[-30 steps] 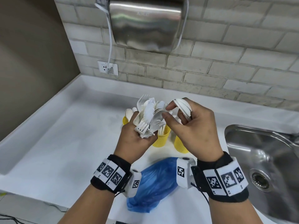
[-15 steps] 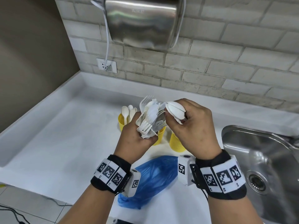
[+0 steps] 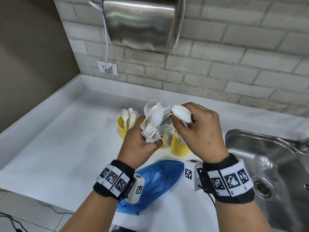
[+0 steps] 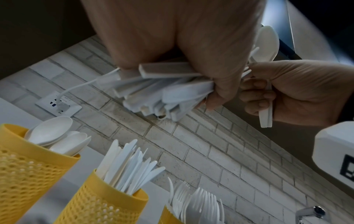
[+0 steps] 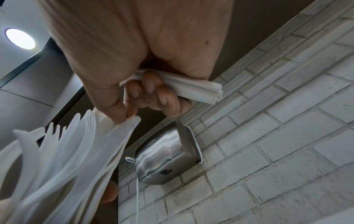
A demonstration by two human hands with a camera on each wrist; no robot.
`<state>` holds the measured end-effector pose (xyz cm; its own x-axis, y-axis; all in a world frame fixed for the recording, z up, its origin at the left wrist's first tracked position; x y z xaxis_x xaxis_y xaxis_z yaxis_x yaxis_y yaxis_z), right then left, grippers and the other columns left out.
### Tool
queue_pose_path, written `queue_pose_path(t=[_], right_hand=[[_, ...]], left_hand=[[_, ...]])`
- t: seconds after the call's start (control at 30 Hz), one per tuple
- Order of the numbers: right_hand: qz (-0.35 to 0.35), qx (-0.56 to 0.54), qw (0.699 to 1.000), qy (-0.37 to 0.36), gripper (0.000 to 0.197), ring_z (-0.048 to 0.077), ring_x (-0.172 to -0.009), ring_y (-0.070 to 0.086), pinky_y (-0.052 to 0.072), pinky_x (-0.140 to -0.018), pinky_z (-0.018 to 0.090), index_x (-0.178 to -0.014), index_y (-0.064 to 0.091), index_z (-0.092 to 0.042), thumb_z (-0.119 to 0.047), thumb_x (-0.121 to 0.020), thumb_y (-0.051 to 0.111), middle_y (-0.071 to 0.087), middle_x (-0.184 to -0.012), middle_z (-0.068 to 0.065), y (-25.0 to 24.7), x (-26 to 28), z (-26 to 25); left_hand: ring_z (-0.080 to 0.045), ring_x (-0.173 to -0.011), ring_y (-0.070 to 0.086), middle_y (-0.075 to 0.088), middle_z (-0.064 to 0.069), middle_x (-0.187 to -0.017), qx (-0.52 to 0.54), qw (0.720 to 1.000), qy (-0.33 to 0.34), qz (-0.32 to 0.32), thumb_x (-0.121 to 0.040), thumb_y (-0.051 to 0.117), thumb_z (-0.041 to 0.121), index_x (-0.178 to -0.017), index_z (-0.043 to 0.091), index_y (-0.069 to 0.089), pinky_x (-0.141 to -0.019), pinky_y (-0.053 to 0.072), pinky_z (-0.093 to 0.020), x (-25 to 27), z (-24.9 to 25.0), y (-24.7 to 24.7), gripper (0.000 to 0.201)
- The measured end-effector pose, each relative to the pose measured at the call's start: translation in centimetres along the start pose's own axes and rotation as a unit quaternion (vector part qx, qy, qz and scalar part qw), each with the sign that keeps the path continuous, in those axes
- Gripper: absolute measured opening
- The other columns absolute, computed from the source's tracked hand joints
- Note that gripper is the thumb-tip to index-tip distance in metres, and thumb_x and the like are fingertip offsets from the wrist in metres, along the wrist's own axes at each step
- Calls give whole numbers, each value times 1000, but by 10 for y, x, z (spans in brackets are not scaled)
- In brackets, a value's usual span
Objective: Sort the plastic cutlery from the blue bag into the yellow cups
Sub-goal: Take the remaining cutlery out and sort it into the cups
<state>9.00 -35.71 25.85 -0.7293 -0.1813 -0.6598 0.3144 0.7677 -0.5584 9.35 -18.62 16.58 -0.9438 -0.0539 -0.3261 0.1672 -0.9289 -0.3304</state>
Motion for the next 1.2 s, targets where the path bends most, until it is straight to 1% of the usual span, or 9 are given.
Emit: queue_pose_path(t=[0.13,0.23,0.3,0.4,0.53,0.67,0.87,1.03,1.2], right_hand=[[42,-19,999,4,8,8,-69,57,40,-65,9,-94,75,-9,-6,-86,76,67,-78,-5,-7,2,0],[53,-58,996,31,10,8,-71,61,45,-67,16,-98,75,-11,-6,-89,74,70,-81,-8,-11,1,7],[45,-81,994,56,7,5,-64,57,40,-63,15,-99,74,-12,-10,-93,73,61,-70,-20,-10,0,10],[23,-126,988,91,6,3,-54,52,35,-59,11,-101,72,-13,-11,-95,70,54,-59,-26,-6,0,14],[-12,-121,988,96,11,7,-58,51,40,-63,20,-98,75,-17,-9,-93,71,55,-61,-21,-3,-3,16],[-30,-132,985,109,14,8,-51,44,38,-61,21,-93,75,-19,-6,-89,73,50,-54,-23,0,-6,18],[-22,-134,986,99,11,10,-61,54,48,-64,30,-97,73,-22,-12,-92,72,60,-65,-14,0,-8,20],[2,-184,976,121,19,9,-74,61,48,-72,22,-100,66,-27,-9,-96,66,67,-81,-11,-3,-9,23],[14,-255,958,129,15,0,-60,53,41,-65,25,-104,56,-29,-13,-104,58,69,-83,-5,-5,-11,29]], left_hand=[[-10,-80,67,68,13,-90,-1,1000,4,-2,-79,79,10,-112,21,61,-71,54,-26,-2,3,3,39],[-9,-78,67,68,10,-87,2,1000,0,-4,-80,79,10,-111,21,62,-69,54,-25,-3,3,4,37],[-11,-79,67,69,8,-88,5,1000,-2,-6,-80,79,10,-112,20,62,-70,55,-27,-4,3,4,37],[-10,-83,68,70,7,-92,3,1000,2,-4,-80,79,10,-114,19,63,-73,56,-28,-5,3,4,39],[-14,-83,68,71,7,-91,-5,1000,-1,-6,-79,79,11,-113,19,63,-74,56,-35,-7,-1,4,38],[-15,-83,68,69,7,-90,-10,1000,2,-9,-78,79,10,-112,18,63,-74,56,-37,-9,-3,6,38],[-12,-89,68,69,10,-96,-5,1000,-3,-8,-79,79,12,-116,22,64,-80,56,-37,-13,-4,8,41],[-14,-91,70,71,8,-98,-4,1000,-6,-10,-78,80,12,-117,23,62,-82,57,-41,-19,-7,11,45],[-13,-90,69,69,12,-96,-11,1000,1,-16,-79,80,11,-115,21,64,-79,56,-36,-21,-8,14,41]])
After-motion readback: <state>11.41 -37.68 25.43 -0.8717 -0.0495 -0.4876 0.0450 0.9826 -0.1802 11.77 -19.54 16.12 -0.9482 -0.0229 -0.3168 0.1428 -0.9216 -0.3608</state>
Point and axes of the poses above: each hand's wrist, its own x-axis away from the middle knuckle, its own y-axis out of the palm, z = x × y, the point moved 7 cm from there along -x, towards the middle knuckle
